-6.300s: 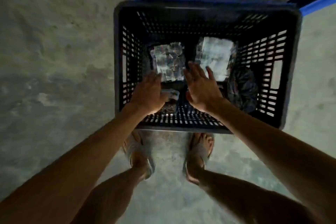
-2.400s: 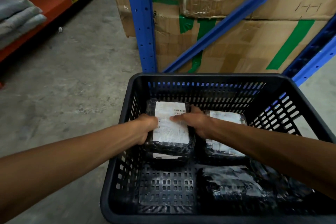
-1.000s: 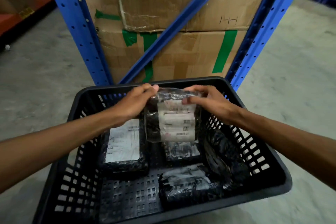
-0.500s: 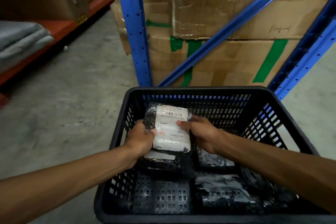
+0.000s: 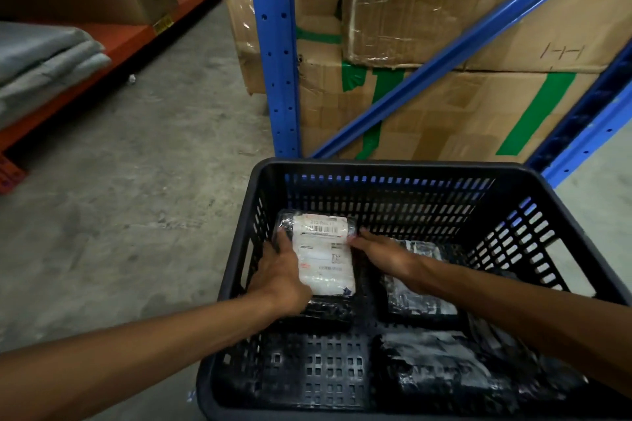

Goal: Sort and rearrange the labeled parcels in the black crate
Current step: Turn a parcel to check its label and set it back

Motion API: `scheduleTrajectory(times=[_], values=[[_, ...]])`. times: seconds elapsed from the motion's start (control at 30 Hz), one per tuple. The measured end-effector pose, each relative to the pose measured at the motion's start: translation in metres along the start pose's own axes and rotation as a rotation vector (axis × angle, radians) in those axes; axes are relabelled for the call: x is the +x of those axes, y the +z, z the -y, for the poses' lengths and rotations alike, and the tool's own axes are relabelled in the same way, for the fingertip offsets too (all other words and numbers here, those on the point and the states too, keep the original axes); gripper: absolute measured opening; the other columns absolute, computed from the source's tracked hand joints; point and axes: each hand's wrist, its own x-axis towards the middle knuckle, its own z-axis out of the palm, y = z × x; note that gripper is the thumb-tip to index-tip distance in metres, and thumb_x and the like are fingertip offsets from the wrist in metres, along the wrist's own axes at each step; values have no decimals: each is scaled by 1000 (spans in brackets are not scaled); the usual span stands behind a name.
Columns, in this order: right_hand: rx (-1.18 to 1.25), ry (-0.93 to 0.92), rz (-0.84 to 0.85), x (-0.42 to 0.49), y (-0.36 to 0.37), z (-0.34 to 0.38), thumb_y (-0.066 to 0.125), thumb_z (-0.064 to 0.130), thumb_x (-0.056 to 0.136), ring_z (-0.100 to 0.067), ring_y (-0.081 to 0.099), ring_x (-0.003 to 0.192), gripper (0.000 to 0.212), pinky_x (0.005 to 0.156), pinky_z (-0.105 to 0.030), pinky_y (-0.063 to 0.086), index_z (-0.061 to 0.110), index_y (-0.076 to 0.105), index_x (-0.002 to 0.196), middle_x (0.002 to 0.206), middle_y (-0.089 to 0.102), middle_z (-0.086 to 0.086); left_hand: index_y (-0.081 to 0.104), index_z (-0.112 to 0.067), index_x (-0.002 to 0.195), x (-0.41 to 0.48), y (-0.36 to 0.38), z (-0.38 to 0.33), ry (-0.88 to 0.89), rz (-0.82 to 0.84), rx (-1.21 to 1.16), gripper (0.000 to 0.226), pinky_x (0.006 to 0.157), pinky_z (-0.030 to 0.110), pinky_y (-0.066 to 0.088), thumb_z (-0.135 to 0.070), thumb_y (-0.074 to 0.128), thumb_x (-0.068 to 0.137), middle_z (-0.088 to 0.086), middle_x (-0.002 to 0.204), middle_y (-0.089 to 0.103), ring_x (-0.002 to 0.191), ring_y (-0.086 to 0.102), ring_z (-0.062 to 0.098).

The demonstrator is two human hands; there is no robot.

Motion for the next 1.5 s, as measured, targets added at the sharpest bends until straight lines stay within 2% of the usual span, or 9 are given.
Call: scheduleTrajectory(times=[0.07, 0.2, 0.4, 0.53, 0.77, 1.07, 1.2, 1.33, 1.5], values=[[-234, -28, -73, -3, -28, -7, 55, 32, 101, -9, 62, 111, 56, 96, -24, 49, 15, 41, 153, 149, 55, -5, -21, -15, 154, -11, 9, -11, 157, -71, 181, 107, 125, 39, 3, -20, 61, 86, 13, 162, -27, 151, -19, 29], [-851, -67, -158, -21, -84, -28, 61, 30, 95, -30, 50, 138, 66, 108, -32, 41, 14, 37, 155, 154, 49, -13, -2, -13, 158, -3, 32, -51, 524, -16, 282, 90, 121, 29, 0, -38, 51, 90, 7, 166, -12, 153, -14, 22], [-1359, 9, -14, -21, -88, -93, 45, 30, 101, -39, 4, 156, 82, 126, -43, 19, -8, 0, 158, 167, 0, -29, -15, 0, 153, 41, 105, -101, 370, 387, 547, 107, 125, 41, 2, -41, 60, 89, 17, 163, -21, 151, -20, 33], [-1520, 32, -19, -6, -72, -114, 32, 28, 107, -43, -15, 154, 75, 125, -50, 14, -9, -12, 155, 165, -17, -27, -26, 6, 147, 66, 151, -102, 294, 269, 638, 106, 124, 46, -5, -18, 60, 90, 24, 154, -36, 144, -32, 39], [-1637, -156, -84, -1, -72, -127, 55, 38, 95, -64, -13, 144, 101, 122, -64, -1, -20, -6, 150, 157, -17, -42, -30, 5, 143, 78, 197, -92, 339, -72, 588, 76, 123, 45, 0, 5, 29, 94, 25, 153, -34, 141, -33, 40], [-1270, -110, 49, -13, -101, -102, 63, 26, 90, -49, -4, 153, 102, 126, -47, 20, -11, -5, 156, 164, -7, -35, -27, 6, 145, 82, 171, -101, 413, 150, 431, 99, 120, 41, -7, -23, 55, 97, 29, 154, -34, 137, -37, 40], [-888, -339, -27, -33, -142, -60, 72, 22, 84, -24, 70, 101, 43, 82, -31, 55, 10, 63, 124, 113, 73, -11, 39, -12, 139, 92, 99, -103, 554, 242, 126, 47, 113, 43, 38, -28, 53, 97, 12, 139, 46, 135, 42, 32], [-184, -320, -238, -48, -162, -30, 84, 35, 78, -13, 71, 100, 53, 88, -25, 55, 17, 67, 124, 114, 74, 0, 64, -23, 98, 89, 30, -114, 478, 153, -335, 30, 96, 39, 46, -51, 54, 93, -5, 104, 68, 106, 63, 16], [509, -10, -339, -41, -148, -16, 79, 57, 75, -31, 77, 96, 64, 86, -41, 62, 7, 74, 114, 106, 80, -12, 77, -32, 105, 62, 30, -117, 139, 298, -836, 52, 97, 40, 48, -71, 54, 79, -1, 110, 78, 108, 69, 21]])
